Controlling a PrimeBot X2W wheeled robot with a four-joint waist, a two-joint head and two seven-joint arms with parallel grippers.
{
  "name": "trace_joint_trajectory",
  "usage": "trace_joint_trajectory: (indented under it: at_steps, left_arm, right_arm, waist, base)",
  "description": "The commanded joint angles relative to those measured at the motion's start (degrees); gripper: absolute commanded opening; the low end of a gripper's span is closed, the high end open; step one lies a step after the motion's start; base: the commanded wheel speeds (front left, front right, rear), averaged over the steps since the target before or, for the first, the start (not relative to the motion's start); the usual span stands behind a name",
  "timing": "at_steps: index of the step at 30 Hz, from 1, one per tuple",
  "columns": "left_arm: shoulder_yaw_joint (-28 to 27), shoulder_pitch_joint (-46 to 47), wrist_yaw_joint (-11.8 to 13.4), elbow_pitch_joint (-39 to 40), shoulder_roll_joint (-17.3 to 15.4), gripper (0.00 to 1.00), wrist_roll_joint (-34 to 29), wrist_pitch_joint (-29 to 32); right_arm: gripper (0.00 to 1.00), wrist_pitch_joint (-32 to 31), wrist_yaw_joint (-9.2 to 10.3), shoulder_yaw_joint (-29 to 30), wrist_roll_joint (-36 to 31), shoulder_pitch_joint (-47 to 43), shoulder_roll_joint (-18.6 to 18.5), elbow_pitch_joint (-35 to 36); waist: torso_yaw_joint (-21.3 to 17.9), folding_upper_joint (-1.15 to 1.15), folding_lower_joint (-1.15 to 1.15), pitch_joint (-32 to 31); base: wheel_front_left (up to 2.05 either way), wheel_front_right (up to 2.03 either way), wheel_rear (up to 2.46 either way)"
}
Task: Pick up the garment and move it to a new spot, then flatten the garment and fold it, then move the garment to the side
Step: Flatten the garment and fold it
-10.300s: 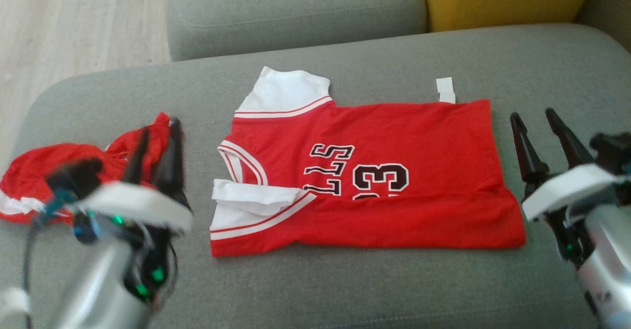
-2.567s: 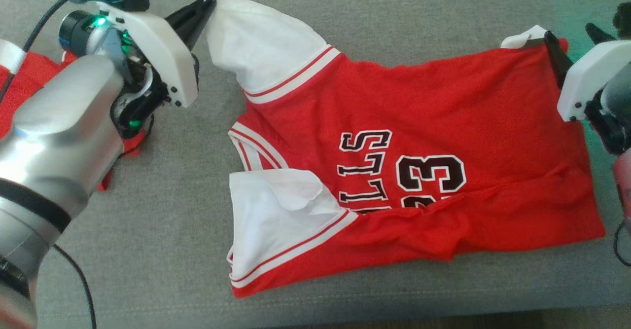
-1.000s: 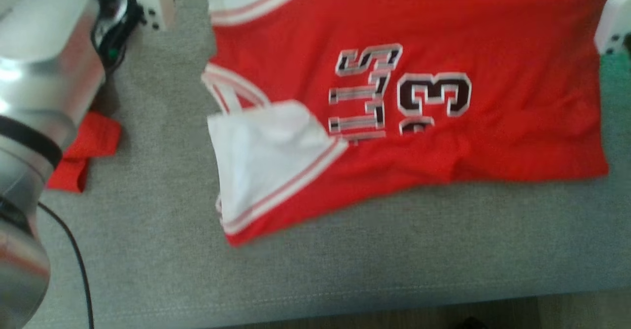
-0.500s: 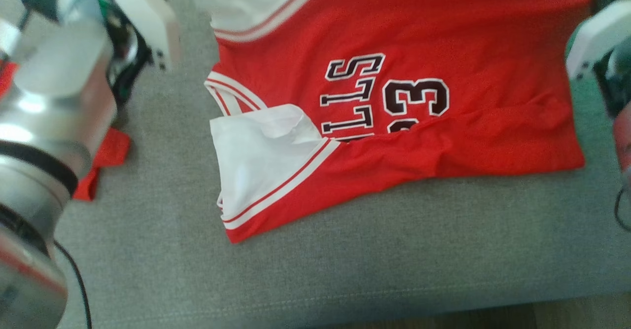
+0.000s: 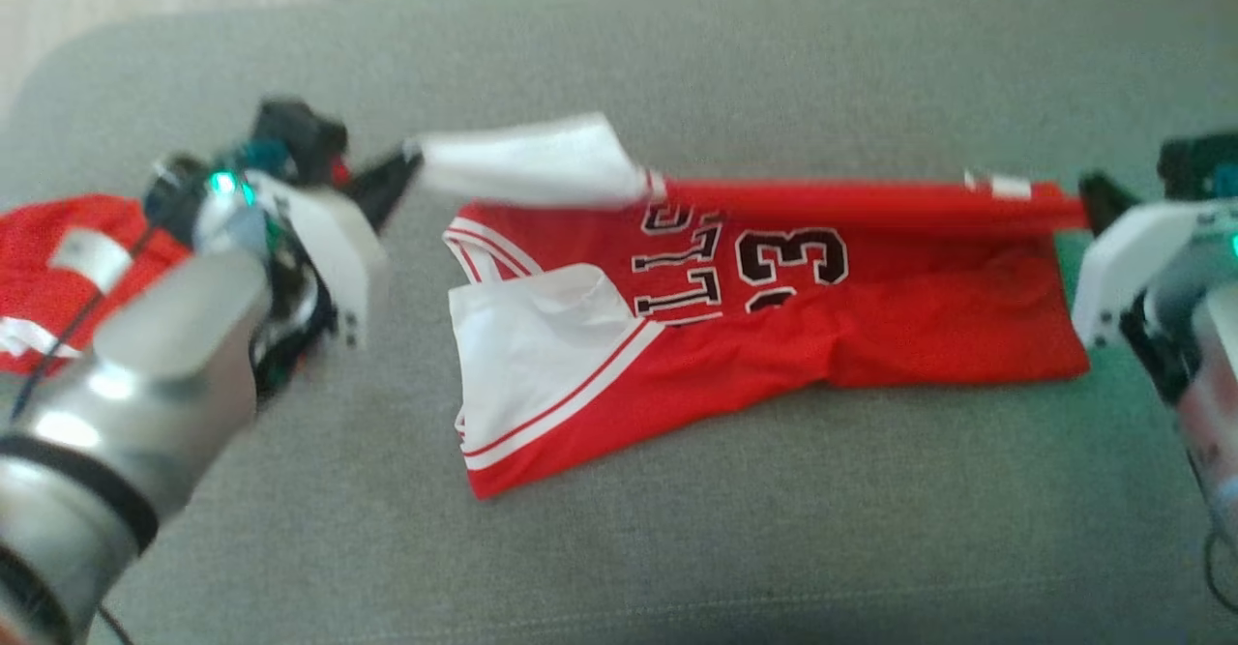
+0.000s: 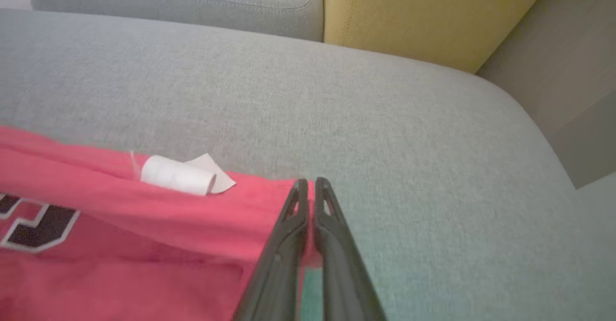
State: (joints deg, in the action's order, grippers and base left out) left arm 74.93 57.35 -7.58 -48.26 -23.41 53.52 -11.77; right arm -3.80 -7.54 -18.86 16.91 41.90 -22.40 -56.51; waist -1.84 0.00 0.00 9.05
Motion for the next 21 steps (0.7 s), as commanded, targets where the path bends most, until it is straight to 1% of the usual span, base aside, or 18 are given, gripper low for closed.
trace_joint_trajectory:
  at_steps: [1, 6, 12, 17, 21]
  left_arm:
    - [-1.9, 1.6, 0.1, 1.4, -2.7, 0.00, -0.3, 0.4]
    - [-1.7, -4.0, 0.2, 9.9, -6.3, 0.00, -1.2, 4.6]
    - [-1.6, -10.3, 2.8, 19.8, -10.0, 0.00, -1.5, 9.3]
    - [-1.6, -14.1, 5.5, 26.2, -12.0, 0.00, -1.2, 11.8]
    - [-1.6, -15.9, 6.8, 28.2, -12.7, 0.00, -1.3, 13.8]
  right_arm:
    - [0.00, -0.6, 0.05, -1.3, 1.2, -0.2, -1.8, 2.5]
    - [0.00, -7.3, 0.05, -5.0, 8.6, -5.9, -6.2, 8.6]
    - [0.00, -16.2, 0.05, -7.3, 16.3, -11.3, -10.7, 17.0]
    - [0.00, -20.5, 0.05, -7.4, 18.4, -14.6, -13.8, 21.9]
    - [0.00, -22.1, 0.05, -6.2, 18.7, -16.7, -14.5, 23.8]
  waist:
    - [0.5, 0.00, 0.00, -1.9]
    - [0.9, 0.00, 0.00, -3.7]
    - [0.9, 0.00, 0.00, -4.3]
    - [0.9, 0.00, 0.00, -3.9]
    - [1.0, 0.00, 0.00, -3.6]
  base:
    - [0.00, 0.00, 0.00]
    - [0.00, 0.00, 0.00]
    - [0.00, 0.00, 0.00]
    - [0.00, 0.00, 0.00]
    - [0.00, 0.00, 0.00]
